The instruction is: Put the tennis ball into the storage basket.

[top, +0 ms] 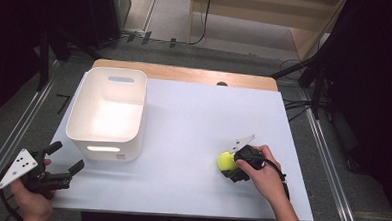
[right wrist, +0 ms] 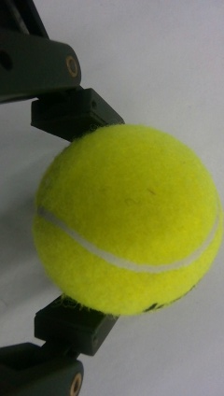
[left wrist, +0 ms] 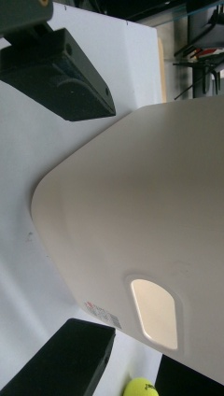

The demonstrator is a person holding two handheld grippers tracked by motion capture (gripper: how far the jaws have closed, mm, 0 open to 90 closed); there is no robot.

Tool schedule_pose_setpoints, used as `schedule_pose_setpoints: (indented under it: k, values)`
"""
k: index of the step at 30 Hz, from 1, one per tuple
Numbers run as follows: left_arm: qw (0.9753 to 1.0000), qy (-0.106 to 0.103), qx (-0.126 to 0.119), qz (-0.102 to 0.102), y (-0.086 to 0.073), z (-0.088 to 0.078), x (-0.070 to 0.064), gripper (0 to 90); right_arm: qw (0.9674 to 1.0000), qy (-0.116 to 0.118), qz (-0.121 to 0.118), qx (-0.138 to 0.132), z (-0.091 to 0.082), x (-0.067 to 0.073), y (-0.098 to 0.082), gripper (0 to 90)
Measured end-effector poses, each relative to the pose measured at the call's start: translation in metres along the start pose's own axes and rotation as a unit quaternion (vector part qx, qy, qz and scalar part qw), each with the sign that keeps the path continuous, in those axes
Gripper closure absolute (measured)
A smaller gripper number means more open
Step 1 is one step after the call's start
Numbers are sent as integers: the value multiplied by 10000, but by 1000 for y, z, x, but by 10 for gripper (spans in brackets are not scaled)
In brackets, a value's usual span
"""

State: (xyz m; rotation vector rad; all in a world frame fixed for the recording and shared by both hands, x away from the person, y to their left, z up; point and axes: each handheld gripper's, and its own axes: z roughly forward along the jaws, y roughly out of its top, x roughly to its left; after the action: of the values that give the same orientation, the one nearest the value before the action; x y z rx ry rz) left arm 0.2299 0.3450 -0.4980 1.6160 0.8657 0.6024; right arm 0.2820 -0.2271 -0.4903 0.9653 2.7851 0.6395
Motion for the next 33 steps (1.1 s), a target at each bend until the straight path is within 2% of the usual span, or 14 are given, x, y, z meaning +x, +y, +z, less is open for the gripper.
schedule_pose_setpoints:
  k: [4,33]
  values:
    - [10000,3,2,3,0,0,0,0,10000,2,-67,38,-2,1,1,241]
    - [10000,-7,-2,1,0,0,0,0,9993,132,-305,-174,-28,-1,30,242]
